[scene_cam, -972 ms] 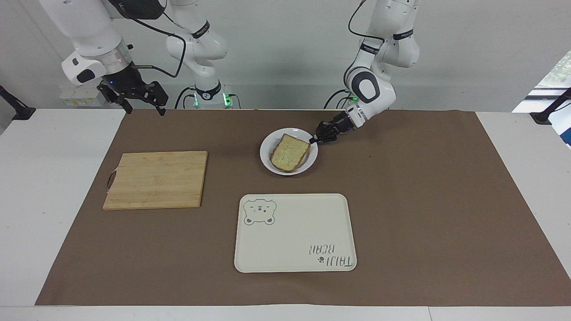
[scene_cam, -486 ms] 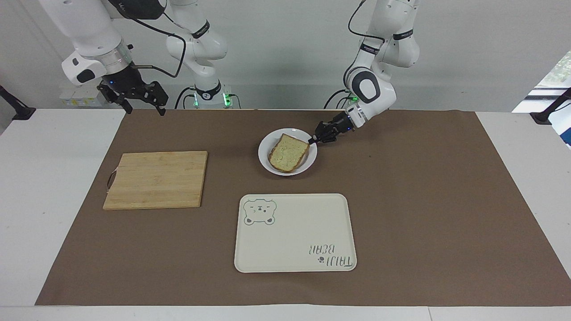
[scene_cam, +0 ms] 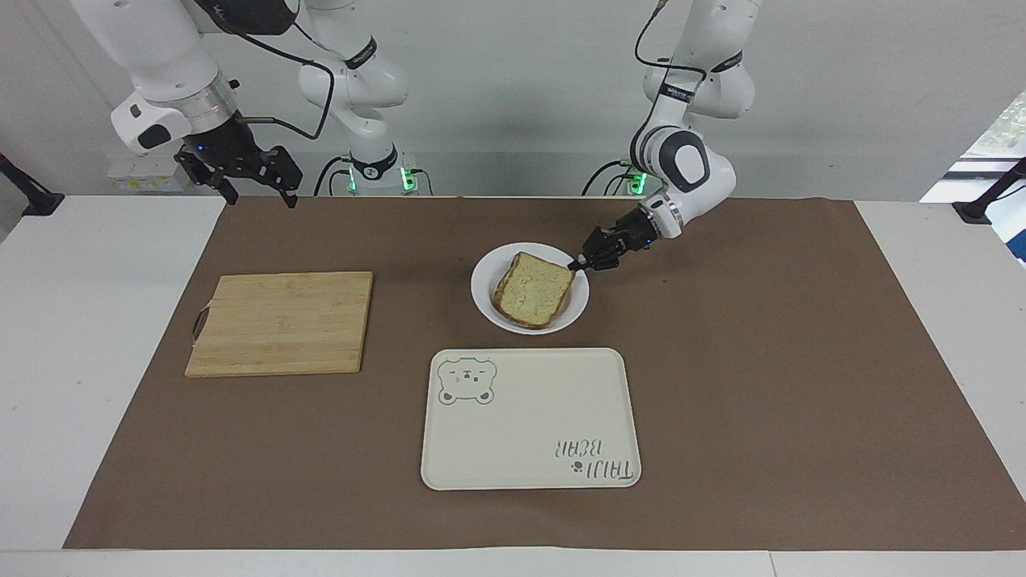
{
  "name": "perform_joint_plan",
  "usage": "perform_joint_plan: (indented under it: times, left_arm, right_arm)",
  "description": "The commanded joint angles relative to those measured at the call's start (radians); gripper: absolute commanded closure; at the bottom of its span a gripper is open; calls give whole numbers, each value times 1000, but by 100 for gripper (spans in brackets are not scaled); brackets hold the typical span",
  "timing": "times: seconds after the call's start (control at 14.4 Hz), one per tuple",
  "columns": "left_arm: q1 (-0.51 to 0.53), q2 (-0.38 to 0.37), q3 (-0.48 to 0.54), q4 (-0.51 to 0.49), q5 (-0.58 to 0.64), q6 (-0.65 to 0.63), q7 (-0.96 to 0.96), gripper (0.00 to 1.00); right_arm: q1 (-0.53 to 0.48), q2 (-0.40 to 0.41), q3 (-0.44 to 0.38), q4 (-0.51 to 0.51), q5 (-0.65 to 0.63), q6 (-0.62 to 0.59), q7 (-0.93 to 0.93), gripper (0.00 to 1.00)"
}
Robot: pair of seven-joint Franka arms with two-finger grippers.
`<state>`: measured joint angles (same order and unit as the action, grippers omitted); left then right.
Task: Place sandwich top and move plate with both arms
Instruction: 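Slide the white plate with the left gripper onto the cream tray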
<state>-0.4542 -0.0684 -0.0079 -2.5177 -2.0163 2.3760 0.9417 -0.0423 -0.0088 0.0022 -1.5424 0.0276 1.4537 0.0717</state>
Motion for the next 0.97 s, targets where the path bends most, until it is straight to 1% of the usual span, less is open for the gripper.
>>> perform_joint_plan:
  times: [0.0,0.07,0.21,0.28,0.42,0.69,0.83,0.9]
  left_arm:
    - [34,90,-4,123,-9,-17,-23,100]
    - [31,110,-4,160,-7,0,-29,100]
    - [-9,191,-18,279,2,148,-41,100]
    - [-29,217,-24,325,5,185,-73,100]
    - [-32,245,-26,367,49,198,-142,100]
    - [-27,364,-46,494,132,261,-234,100]
    - [-20,406,-44,530,194,261,-271,100]
    - [-18,415,-44,537,223,261,-276,100]
  right_arm:
    - [-5,12,1,22,20,-12,-20,0]
    - [-5,12,1,22,20,-12,-20,0]
    - [-5,12,1,22,20,-12,-20,0]
    - [-5,12,1,22,20,-12,-20,0]
    - [-5,12,1,22,20,-12,-20,0]
    - [-5,12,1,22,20,-12,-20,0]
    - [-5,12,1,22,20,-12,-20,0]
    - [-5,12,1,22,20,-12,-20,0]
